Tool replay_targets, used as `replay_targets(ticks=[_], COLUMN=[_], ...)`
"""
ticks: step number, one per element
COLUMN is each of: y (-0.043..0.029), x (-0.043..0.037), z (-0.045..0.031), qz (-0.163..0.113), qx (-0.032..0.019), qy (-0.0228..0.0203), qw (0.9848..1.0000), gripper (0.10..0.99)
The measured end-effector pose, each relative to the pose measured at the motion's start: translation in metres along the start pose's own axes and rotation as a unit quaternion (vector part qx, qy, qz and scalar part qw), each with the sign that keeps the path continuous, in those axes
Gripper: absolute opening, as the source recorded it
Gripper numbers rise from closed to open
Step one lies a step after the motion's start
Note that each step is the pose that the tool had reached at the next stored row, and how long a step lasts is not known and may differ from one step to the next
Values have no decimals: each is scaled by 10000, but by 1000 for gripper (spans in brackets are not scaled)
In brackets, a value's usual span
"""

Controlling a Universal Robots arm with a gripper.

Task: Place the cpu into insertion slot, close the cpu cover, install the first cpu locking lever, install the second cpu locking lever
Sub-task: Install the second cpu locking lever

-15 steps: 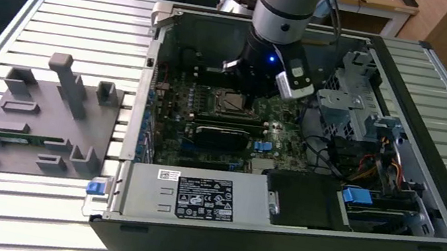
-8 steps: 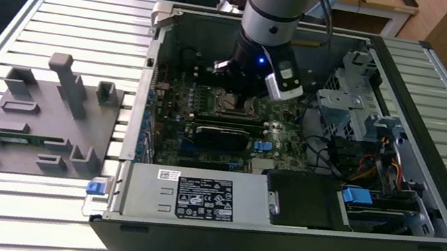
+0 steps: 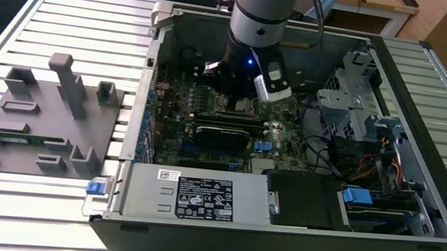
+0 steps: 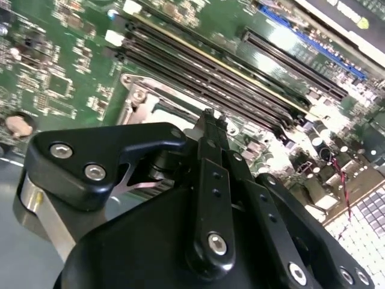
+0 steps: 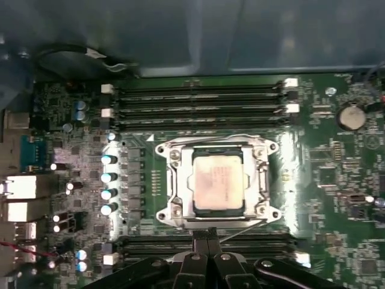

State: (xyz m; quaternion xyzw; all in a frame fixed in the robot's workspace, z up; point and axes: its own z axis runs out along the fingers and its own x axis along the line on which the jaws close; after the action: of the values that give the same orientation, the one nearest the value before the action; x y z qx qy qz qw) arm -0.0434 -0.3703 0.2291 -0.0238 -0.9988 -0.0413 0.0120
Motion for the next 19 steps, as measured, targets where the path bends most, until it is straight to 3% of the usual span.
replay_targets(ticks=[5, 7, 12, 17, 19], y=[-9, -24, -107, -136, -148], x=[19, 21, 47, 59, 67], z=[84, 97, 97, 100, 104], qz=[-1, -2, -5, -8, -11], qx=[-14, -42, -202, -315, -338], qy=[1, 3, 10, 16, 17], qw=[10000, 10000, 9998, 9995, 9994], gripper=[106, 106, 106, 106, 106])
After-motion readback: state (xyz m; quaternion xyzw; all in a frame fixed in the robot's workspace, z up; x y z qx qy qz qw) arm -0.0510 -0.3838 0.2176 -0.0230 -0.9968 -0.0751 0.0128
